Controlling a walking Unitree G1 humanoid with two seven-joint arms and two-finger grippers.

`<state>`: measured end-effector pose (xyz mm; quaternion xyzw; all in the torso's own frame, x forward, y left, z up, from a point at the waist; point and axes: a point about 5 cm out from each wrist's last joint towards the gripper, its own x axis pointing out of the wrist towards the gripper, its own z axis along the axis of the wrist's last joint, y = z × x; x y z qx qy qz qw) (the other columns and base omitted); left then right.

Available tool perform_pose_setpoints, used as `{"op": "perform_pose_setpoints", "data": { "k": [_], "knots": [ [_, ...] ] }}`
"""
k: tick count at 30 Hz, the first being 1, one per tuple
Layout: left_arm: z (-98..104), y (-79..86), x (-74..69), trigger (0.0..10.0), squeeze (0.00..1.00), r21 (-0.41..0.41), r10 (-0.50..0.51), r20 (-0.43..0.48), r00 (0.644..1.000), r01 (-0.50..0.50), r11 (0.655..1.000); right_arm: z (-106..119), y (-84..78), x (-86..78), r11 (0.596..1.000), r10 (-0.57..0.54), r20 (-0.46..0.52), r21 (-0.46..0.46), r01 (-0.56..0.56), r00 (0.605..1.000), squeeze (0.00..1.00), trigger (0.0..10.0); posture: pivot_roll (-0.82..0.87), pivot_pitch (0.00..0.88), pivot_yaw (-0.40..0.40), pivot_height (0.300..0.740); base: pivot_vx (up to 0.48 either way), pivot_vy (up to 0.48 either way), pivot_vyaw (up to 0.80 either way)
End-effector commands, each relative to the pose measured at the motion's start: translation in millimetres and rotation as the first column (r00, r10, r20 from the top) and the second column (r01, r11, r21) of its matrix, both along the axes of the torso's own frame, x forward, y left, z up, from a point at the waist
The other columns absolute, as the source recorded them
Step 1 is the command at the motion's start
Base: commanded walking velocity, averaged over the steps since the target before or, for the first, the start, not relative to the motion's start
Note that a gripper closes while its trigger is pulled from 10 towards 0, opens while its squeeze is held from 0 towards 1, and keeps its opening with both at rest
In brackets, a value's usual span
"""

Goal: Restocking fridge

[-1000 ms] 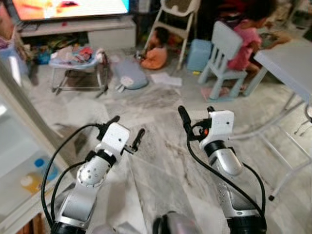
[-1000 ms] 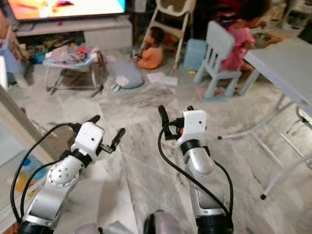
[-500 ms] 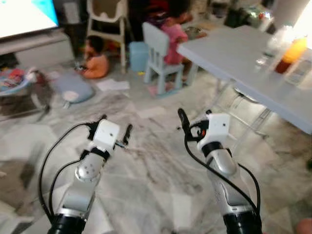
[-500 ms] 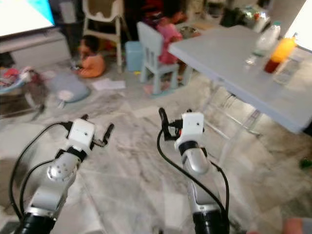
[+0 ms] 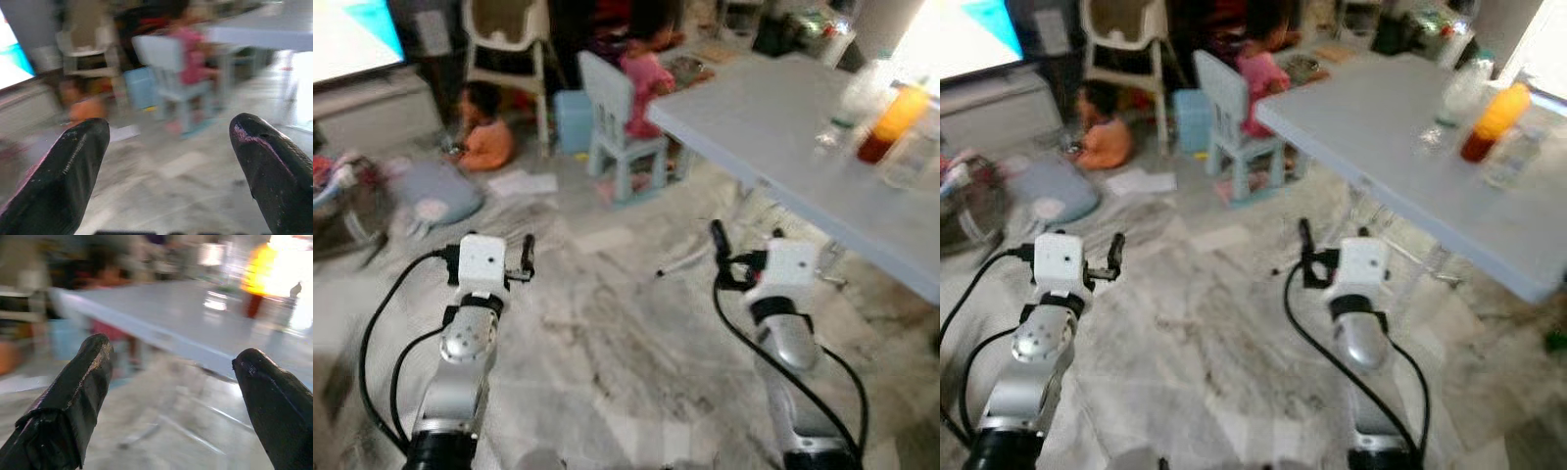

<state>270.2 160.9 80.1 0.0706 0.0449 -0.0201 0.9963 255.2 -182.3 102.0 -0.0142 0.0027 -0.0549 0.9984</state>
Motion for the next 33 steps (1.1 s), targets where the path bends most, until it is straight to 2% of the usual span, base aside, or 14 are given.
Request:
{"op": "perform_pose_setpoints", "data": {
  "k": [1,7,16,21,25,33],
  "knots": [
    [2.4,-9.4,1.2,10.0,0.00,-0.002,-0.052,0.013,0.999,0.052,0.999,4.6,-0.7,1.9,1.000,-0.010,0.014,0.006,0.010,1.000,0.00,10.0,0.02,0.000,-0.025,0.740,0.480,0.000,-0.80],
    [8.5,-16.4,10.3,10.0,0.00,-0.017,-0.061,0.036,0.997,0.062,0.998,8.4,3.7,3.9,1.000,0.008,0.028,-0.004,-0.008,1.000,0.00,10.0,0.02,0.000,-0.026,0.740,0.480,0.000,-0.80],
    [9.7,-15.2,12.9,10.0,0.00,-0.017,-0.062,0.040,0.997,0.063,0.998,9.3,8.4,6.6,1.000,0.029,0.033,-0.012,-0.029,0.999,0.00,10.0,0.02,0.000,-0.027,0.740,0.464,0.000,-0.80],
    [9.6,-16.5,14.2,10.0,0.00,-0.013,-0.068,0.048,0.997,0.068,0.998,12.4,14.5,7.9,0.997,0.077,0.050,-0.018,-0.077,0.996,0.00,10.0,0.02,0.000,-0.025,0.740,0.433,0.000,0.00],
    [11.1,-17.6,15.9,10.0,0.00,-0.012,-0.069,0.060,0.996,0.070,0.997,14.6,15.1,8.0,0.994,0.100,0.061,-0.047,-0.097,0.993,0.00,10.0,0.01,0.000,-0.026,0.740,0.367,0.307,0.00],
    [12.7,-18.2,17.2,10.0,0.00,-0.007,-0.068,0.073,0.995,0.069,0.998,14.2,17.6,10.6,0.993,0.111,0.056,-0.046,-0.109,0.992,0.00,10.0,0.02,0.000,-0.032,0.740,0.293,0.379,0.00]
  ]
}}
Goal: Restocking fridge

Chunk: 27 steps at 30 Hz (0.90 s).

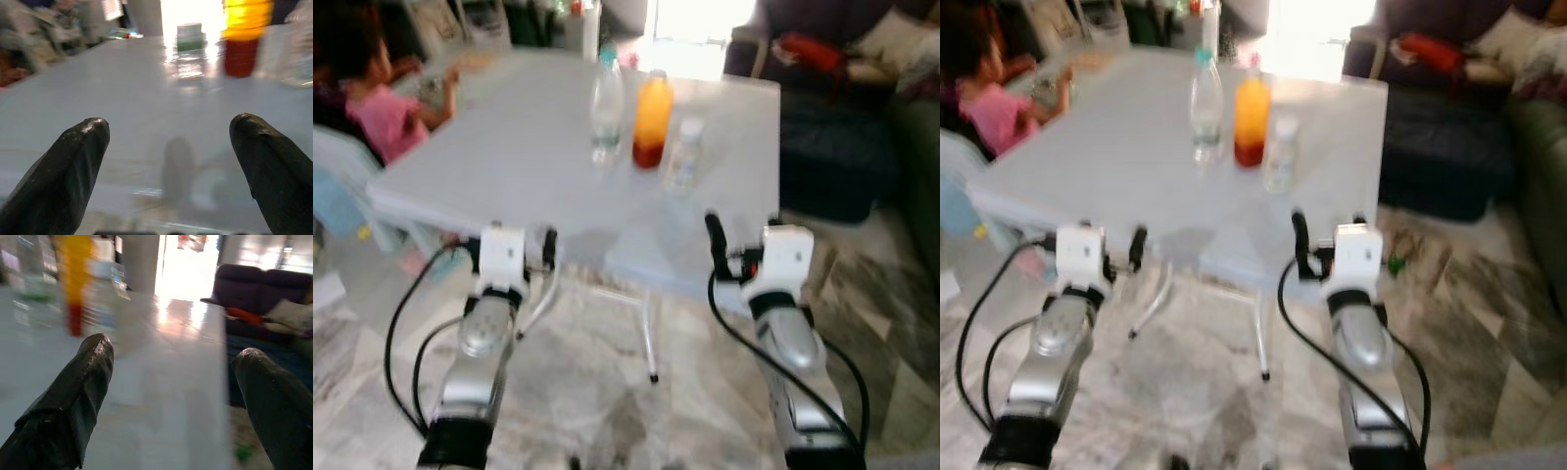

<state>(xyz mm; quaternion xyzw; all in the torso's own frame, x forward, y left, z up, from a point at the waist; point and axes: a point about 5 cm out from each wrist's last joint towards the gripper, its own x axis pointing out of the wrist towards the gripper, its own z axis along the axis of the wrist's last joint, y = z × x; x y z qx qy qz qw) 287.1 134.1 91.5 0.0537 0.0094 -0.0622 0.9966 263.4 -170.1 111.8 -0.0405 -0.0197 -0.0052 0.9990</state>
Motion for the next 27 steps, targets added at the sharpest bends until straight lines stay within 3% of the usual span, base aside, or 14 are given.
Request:
{"op": "perform_pose_setpoints", "data": {
  "k": [1,8,19,24,27],
  "knots": [
    [1.6,8.6,0.4,10.0,0.00,0.030,0.020,0.015,1.000,-0.021,0.999,4.1,6.1,2.5,1.000,0.014,0.015,0.015,-0.014,1.000,0.00,10.0,0.02,0.000,-0.032,0.740,0.274,0.394,0.00],
    [4.1,9.1,0.4,10.0,0.00,0.036,0.038,0.049,0.998,-0.040,0.999,3.7,8.4,2.4,0.999,0.022,0.015,0.024,-0.022,1.000,0.00,10.0,0.02,0.000,-0.034,0.740,0.263,0.402,0.00],
    [5.1,2.2,0.2,10.0,0.00,0.048,0.006,0.074,0.997,-0.010,0.999,2.5,11.5,2.7,0.997,0.048,0.009,0.060,-0.049,0.999,0.00,10.0,0.02,0.000,-0.035,0.740,0.000,0.472,0.00],
    [10.7,2.0,-1.0,10.0,0.00,0.025,0.003,0.116,0.993,-0.006,1.000,3.9,12.3,4.3,0.998,0.038,0.016,0.047,-0.039,0.999,0.00,10.0,0.03,0.000,-0.035,0.740,0.109,0.307,0.00],
    [9.3,2.0,-2.1,10.0,0.00,-0.031,-0.009,0.073,0.997,0.011,0.999,4.9,10.1,6.6,1.000,0.001,0.021,0.031,-0.002,1.000,0.00,10.0,0.03,0.000,-0.033,0.740,0.000,0.000,0.00]
  ]
}}
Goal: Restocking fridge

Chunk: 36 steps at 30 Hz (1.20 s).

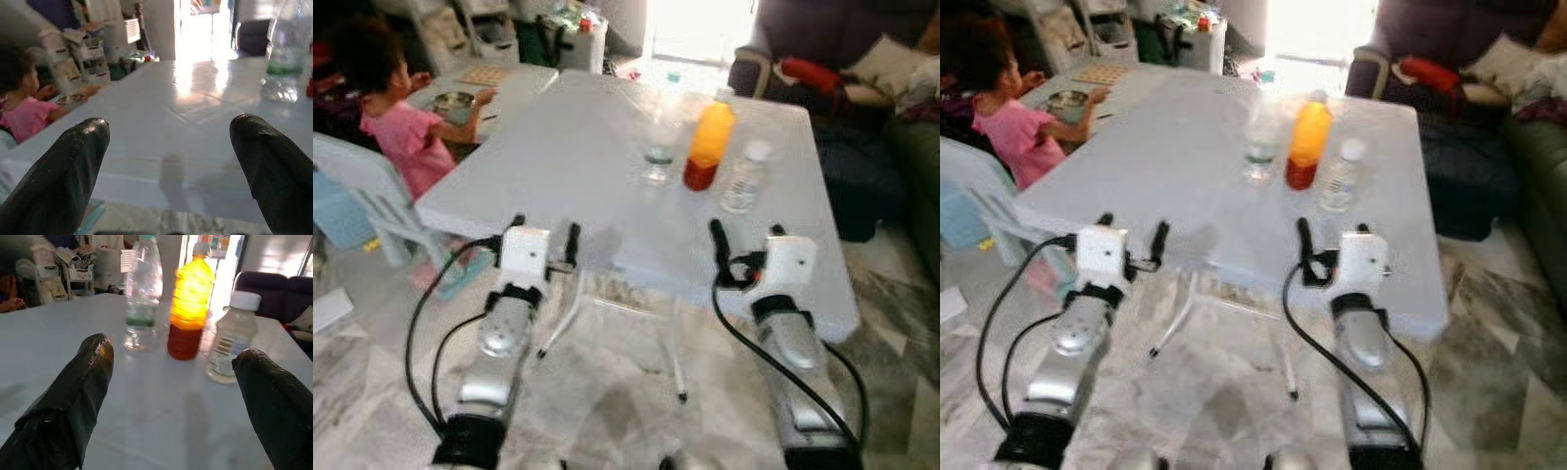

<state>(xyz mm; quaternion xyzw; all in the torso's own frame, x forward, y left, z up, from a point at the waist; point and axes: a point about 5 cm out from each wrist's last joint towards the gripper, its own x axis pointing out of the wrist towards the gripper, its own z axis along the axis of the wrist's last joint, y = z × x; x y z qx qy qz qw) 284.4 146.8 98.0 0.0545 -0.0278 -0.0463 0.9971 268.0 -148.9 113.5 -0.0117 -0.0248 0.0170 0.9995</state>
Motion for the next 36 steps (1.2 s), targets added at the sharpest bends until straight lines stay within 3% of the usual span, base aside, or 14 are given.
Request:
{"op": "perform_pose_setpoints", "data": {
  "k": [1,6,10,15,36],
  "knots": [
    [3.8,-11.5,0.3,10.0,0.00,-0.022,-0.048,0.004,0.999,0.048,0.999,3.7,-11.2,3.1,0.999,-0.049,0.012,-0.021,0.049,0.999,0.00,10.0,0.03,0.000,-0.032,0.740,0.000,0.000,0.00],
    [3.7,-13.9,0.4,10.0,0.00,-0.003,-0.051,0.011,0.999,0.051,0.999,6.1,-10.6,8.3,0.997,-0.052,0.031,-0.055,0.054,0.998,0.00,10.0,0.03,0.001,-0.034,0.740,0.000,0.000,0.00],
    [2.5,-15.1,0.3,10.0,0.00,-0.021,-0.063,0.004,0.998,0.063,0.998,7.9,-11.5,8.5,0.997,-0.073,0.042,0.006,0.073,0.996,0.00,10.0,0.02,0.002,-0.034,0.740,0.000,0.000,0.00],
    [3.0,-15.3,0.2,10.0,0.00,-0.018,-0.070,0.008,0.998,0.070,0.997,9.7,-10.0,6.5,0.996,-0.070,0.048,-0.049,0.072,0.996,0.00,10.0,0.02,0.004,-0.033,0.740,0.000,0.000,0.00],
    [7.2,-19.6,0.2,10.0,0.00,-0.038,-0.118,0.016,0.993,0.119,0.992,9.7,-3.3,7.4,0.999,-0.031,0.055,-0.020,0.032,0.998,0.00,10.0,0.02,0.007,-0.030,0.740,0.428,0.000,0.00]
  ]
}}
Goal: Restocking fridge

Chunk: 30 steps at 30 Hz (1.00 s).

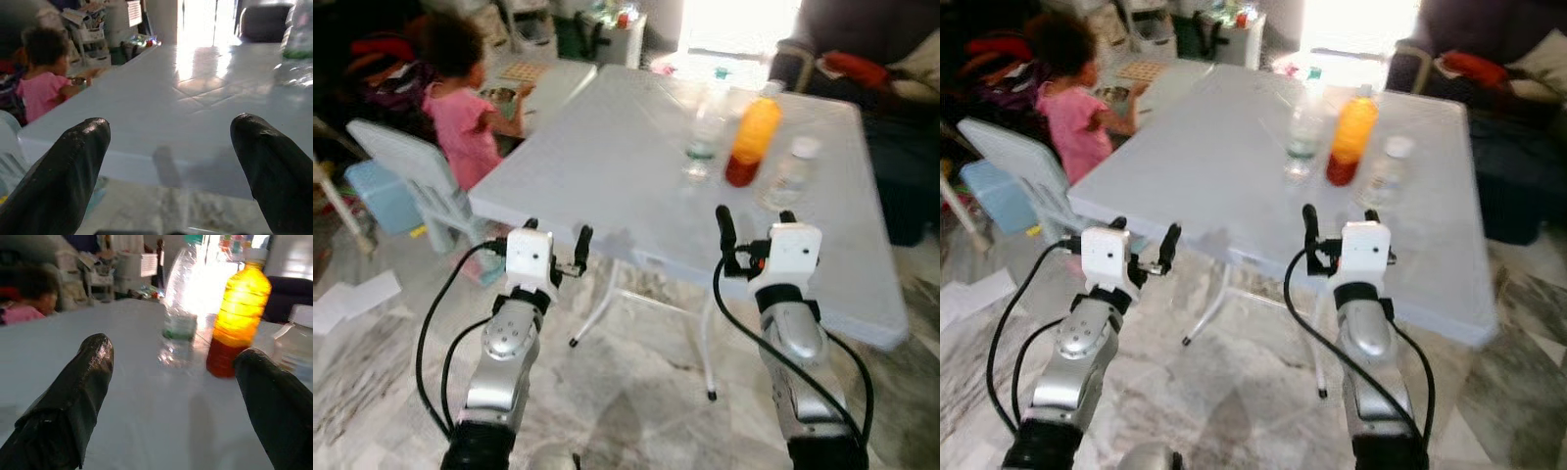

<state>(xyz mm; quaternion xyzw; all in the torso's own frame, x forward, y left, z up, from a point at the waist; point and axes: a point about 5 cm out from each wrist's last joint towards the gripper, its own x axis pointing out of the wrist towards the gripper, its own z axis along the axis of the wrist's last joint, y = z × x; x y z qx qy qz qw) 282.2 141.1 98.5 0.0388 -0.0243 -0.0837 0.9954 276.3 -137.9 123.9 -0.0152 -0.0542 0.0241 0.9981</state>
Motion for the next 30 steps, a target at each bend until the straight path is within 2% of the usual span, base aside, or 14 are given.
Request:
{"op": "perform_pose_setpoints", "data": {
  "k": [1,15,30],
  "knots": [
    [6.8,-13.9,2.5,10.0,0.00,-0.013,-0.043,0.026,0.999,0.043,0.999,-0.7,-14.3,-0.9,0.999,-0.047,-0.003,-0.014,0.047,0.999,0.00,10.0,0.02,0.007,-0.030,0.740,0.431,0.000,0.00],
    [9.4,-12.9,3.3,10.0,0.00,-0.016,-0.024,0.046,0.999,0.025,1.000,0.0,-10.1,0.2,1.000,-0.012,0.002,-0.017,0.012,1.000,0.00,10.0,0.02,0.004,-0.031,0.740,0.425,0.038,0.00],
    [12.4,-7.1,5.7,10.0,0.00,0.000,0.014,0.067,0.998,-0.014,1.000,3.0,-9.2,5.8,0.999,0.009,0.018,-0.044,-0.008,1.000,0.00,10.0,0.03,0.001,-0.032,0.740,0.000,0.000,0.00]
  ]
}}
